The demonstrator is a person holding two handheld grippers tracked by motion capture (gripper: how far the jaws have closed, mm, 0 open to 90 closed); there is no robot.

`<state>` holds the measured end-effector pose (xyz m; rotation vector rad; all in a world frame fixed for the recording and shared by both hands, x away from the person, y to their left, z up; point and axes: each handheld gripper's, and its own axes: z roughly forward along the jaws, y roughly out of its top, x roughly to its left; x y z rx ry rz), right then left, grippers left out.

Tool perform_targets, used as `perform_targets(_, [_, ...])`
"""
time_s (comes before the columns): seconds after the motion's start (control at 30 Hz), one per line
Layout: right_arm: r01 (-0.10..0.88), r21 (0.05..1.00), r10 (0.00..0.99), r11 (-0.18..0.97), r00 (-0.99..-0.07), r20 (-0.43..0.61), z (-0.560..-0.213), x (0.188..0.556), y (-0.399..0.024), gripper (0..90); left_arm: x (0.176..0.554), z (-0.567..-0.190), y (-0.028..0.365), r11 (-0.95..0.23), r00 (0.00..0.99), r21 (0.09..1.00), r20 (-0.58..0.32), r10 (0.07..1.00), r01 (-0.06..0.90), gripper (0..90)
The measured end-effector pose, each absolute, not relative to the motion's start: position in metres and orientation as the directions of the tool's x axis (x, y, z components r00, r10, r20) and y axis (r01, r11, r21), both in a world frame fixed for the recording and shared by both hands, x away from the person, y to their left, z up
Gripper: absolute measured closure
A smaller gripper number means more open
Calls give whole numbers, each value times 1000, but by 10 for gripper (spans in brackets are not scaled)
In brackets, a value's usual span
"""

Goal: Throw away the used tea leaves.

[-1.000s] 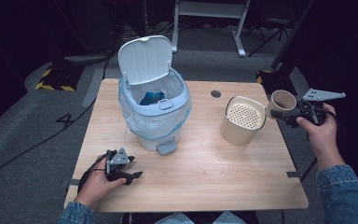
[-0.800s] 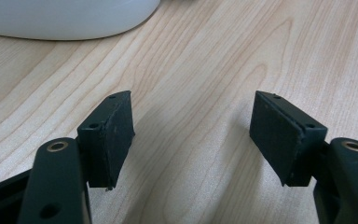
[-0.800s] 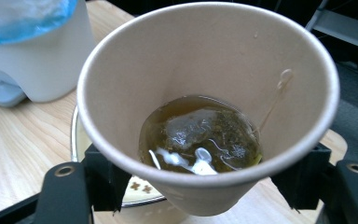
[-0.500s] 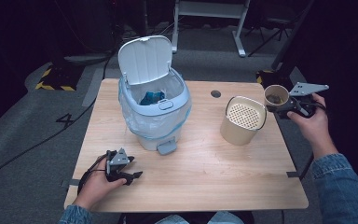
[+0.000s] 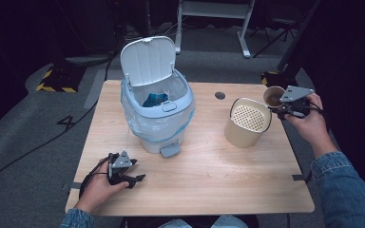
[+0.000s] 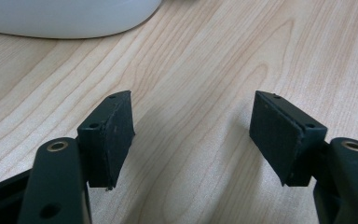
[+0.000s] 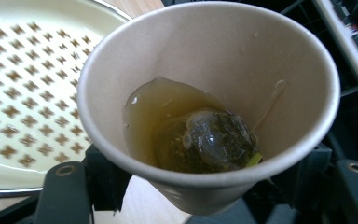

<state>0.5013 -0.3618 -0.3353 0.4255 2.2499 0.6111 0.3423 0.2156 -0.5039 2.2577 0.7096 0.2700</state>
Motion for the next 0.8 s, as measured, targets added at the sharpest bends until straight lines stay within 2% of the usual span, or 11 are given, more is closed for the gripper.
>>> perform_targets(0.23, [71,412,360,908,-637,-682,-337,502,-352,308,342,-504,216,-572,825,711,-21,565,410,308])
perform_targets(0.47, [0,205,164,979,-597,-785,-342,503,-338,310,342,-504,216,-572,825,711,-21,565,409,308])
perform_targets(0.7, [-57,-10,-38,998,-525,-850,-350,500,-323,312,342,-504,215,-573,825,711,-20,565,409,308])
perform_targets(0.8, [-71,-69,-96,995,-504,-858,-353,499,-318,313,342,-504,215,-573,825,711,-19,565,409,308])
